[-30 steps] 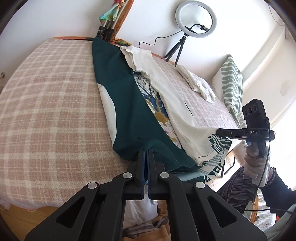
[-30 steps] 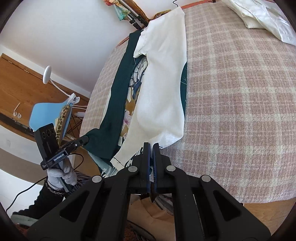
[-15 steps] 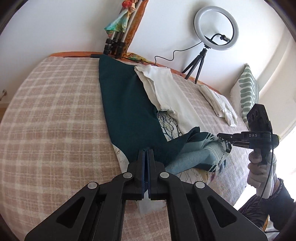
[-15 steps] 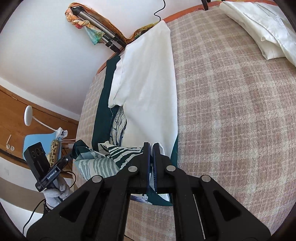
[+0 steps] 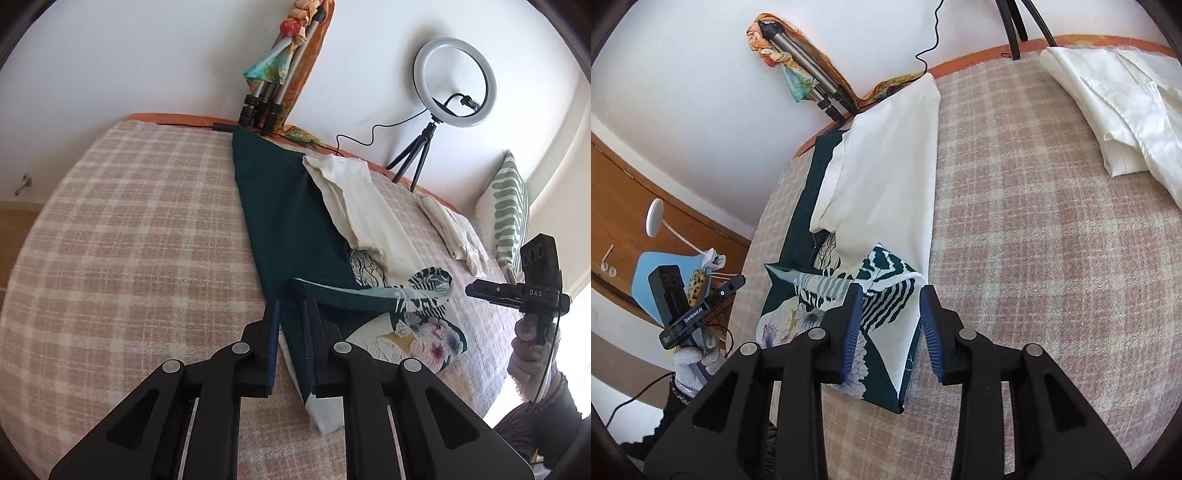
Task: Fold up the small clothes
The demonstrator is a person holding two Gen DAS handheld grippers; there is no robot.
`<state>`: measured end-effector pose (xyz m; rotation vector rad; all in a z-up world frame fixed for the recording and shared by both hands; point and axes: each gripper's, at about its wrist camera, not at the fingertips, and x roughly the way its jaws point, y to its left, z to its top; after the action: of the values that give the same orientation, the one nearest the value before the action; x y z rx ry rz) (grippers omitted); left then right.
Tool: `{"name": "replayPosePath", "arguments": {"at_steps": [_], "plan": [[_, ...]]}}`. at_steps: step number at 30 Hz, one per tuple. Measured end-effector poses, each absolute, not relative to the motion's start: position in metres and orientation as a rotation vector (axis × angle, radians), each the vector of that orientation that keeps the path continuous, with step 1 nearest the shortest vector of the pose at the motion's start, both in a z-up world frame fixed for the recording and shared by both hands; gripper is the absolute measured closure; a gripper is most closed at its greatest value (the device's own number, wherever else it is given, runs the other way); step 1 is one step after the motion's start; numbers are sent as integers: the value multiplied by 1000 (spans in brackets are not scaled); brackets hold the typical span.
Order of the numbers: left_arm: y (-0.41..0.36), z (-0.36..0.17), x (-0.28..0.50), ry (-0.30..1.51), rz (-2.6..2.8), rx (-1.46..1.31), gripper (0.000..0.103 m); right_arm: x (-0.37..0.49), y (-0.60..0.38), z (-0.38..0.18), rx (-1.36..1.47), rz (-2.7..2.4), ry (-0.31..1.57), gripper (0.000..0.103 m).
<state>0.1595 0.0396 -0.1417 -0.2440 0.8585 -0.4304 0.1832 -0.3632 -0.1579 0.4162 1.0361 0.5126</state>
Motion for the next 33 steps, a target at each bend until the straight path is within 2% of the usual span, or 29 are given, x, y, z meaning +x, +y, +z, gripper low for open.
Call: {"name": "replayPosePath", "arguments": {"at_steps": [9, 13, 16, 22, 26, 33], "plan": [[4, -172, 168, 969, -501, -171, 92, 182, -304, -181, 164, 605, 1112, 68], [-3, -171, 182, 941, -455, -130, 92, 206, -302, -186, 173, 569, 1091, 68], [2, -169, 192, 913, -402, -145, 92, 232, -321, -187, 290, 454, 1083, 68], [23, -159, 193, 878, -371, -192, 92, 227, -302, -138, 190, 446, 941, 68], [19, -156, 176, 894, -463, -215, 92, 217, -234, -124, 0, 608, 915, 68], [17, -176, 160, 968, -519, -290, 92, 202, -132, -136, -409, 846, 871, 68]]}}
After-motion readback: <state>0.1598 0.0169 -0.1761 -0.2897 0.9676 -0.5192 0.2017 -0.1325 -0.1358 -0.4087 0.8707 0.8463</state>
